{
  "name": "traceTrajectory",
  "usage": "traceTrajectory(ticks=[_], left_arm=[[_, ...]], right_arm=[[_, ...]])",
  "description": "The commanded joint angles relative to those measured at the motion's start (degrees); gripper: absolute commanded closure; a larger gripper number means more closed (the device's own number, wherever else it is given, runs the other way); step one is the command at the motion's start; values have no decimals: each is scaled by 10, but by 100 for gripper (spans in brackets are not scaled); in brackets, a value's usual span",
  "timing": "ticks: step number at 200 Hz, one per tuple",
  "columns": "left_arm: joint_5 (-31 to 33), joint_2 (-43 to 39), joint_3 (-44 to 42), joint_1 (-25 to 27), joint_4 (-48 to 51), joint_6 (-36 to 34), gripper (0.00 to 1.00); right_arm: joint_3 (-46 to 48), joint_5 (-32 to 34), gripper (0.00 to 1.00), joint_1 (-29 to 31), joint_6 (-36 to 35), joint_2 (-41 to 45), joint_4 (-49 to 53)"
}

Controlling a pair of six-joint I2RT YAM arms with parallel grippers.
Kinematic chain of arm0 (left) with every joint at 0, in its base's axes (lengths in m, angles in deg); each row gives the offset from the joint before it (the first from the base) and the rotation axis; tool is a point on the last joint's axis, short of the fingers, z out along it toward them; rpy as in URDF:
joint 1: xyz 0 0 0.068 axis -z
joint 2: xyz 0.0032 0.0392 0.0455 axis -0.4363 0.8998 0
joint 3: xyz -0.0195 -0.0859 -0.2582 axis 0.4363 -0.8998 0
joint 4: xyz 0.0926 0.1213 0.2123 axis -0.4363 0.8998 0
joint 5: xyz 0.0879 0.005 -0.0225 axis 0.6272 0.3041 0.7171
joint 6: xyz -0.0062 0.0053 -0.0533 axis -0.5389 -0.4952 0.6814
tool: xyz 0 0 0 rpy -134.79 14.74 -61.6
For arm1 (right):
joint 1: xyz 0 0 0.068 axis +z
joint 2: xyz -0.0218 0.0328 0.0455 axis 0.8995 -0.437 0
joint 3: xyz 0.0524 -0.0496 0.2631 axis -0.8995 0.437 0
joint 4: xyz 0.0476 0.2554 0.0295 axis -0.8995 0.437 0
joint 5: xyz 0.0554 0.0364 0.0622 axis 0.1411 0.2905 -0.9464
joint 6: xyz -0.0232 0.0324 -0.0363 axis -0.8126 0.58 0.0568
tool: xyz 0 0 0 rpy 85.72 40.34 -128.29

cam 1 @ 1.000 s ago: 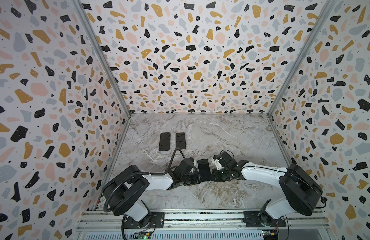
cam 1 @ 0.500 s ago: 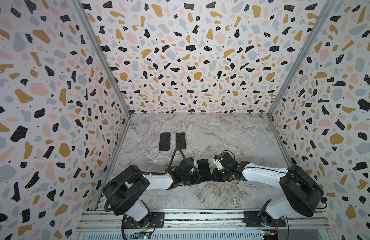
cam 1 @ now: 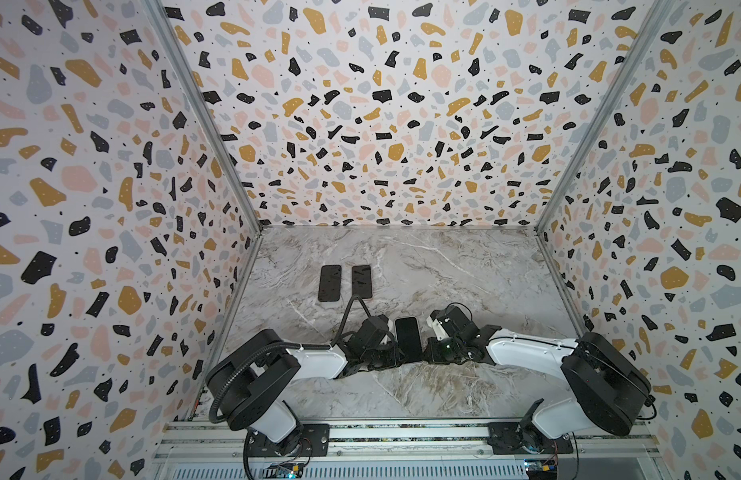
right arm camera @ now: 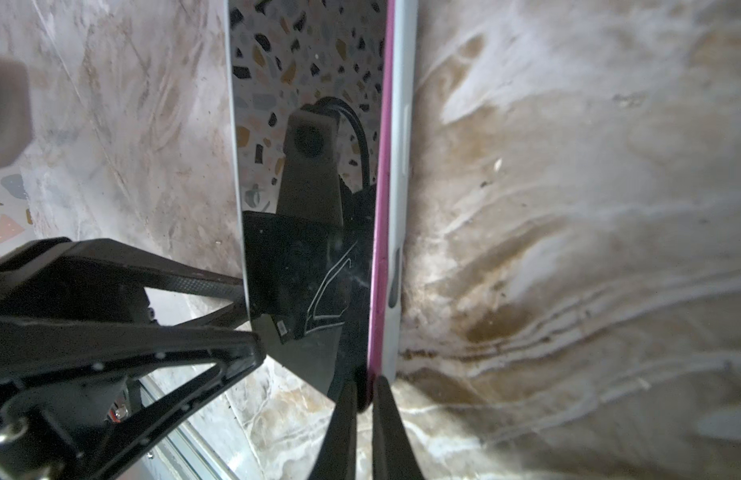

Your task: Put the phone into the phone case

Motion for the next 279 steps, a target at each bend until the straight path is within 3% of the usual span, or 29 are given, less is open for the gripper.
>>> traceTrajectory(ticks=[1, 44, 84, 133, 198, 279], left_arm=[[-9, 47, -9, 10, 42, -3, 63], [-10, 45, -10, 10, 42, -5, 63], [8, 29, -5, 10, 75, -16, 63], [50, 5, 29, 10, 195, -70, 59], [91, 8, 71, 15, 286, -107, 56], [107, 37, 83, 20, 305, -123, 59]], right_arm=[[36, -64, 92, 47, 1, -83, -39], [30, -65, 93, 48, -1, -82, -32], [-28, -5, 93, 27, -43, -18, 72], [-78, 60, 80, 7, -82, 51, 132], [-88, 40, 74, -3, -98, 28, 111], [-75, 34, 73, -4, -101, 5, 96]])
